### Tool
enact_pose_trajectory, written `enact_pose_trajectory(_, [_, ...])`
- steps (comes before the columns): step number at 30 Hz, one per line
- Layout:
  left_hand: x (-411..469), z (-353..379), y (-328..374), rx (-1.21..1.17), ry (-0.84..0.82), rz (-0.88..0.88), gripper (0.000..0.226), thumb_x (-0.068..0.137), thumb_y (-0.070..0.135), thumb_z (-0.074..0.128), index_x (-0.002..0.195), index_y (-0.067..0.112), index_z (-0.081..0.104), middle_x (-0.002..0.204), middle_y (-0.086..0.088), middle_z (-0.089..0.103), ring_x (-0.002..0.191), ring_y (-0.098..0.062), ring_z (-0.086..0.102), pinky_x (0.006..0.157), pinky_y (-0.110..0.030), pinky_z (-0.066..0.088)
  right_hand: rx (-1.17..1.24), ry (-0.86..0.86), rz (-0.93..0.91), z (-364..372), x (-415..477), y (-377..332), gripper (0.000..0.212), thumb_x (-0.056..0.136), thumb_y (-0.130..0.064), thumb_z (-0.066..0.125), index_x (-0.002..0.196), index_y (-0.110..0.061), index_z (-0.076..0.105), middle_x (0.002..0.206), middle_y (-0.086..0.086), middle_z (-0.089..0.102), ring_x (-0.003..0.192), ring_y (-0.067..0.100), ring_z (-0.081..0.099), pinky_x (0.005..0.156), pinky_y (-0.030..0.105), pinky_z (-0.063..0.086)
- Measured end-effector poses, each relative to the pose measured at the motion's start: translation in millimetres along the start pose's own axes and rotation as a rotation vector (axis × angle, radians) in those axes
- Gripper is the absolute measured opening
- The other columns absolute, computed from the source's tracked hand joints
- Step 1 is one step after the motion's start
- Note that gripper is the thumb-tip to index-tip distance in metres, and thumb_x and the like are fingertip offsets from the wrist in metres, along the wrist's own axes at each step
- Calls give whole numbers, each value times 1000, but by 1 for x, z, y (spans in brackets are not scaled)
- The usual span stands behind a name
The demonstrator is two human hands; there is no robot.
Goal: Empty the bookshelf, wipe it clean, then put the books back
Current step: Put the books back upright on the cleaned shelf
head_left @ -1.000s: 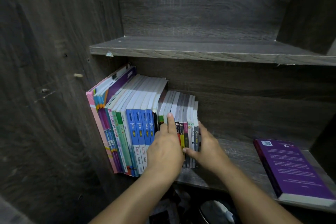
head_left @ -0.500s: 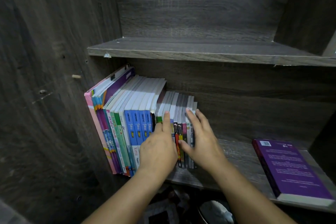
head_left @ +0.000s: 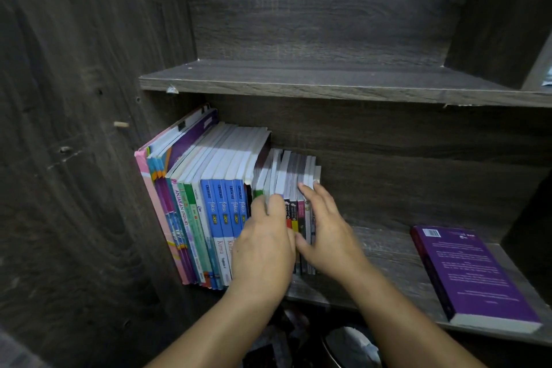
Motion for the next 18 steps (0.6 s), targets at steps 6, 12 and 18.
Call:
enact_pose_trajectory(6, [13,3,-9,32,-2,-39,45,95,20,52,129,16,23,96,-2,58,76,-21,64,58,-29,48,24,-45,25,2,3,-2,87,82,-22,69,151,-35,17,161,-11,3,146,12,20,113,33,29])
enact_pose_trajectory(12, [19,11,-8,141,-111,-42,93,91,25,60,152,21,-10,103,-4,56,87,-21,60,64,-29,42,-23,-57,17,3,8,-6,83,81,-14,65,151,-23,20,161,2,8,149,17,9,119,34,21])
enact_pose_trajectory(18, [10,0,-15,328,-291,-68,89,91,15,57,154,25,-5,107,-9,61,100,-27,60,76,-34,45,-215,-25,-38,1,11,-18,81,82,-27,65,151,-18,22,162,6,6,149,23,7,120,39,16])
Point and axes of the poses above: each hand's wrist, its own x-axis towards the middle knuckle, its own z-axis out of the palm, y = z × x, the point moved 8 cm from there along x, towards the middle knuckle
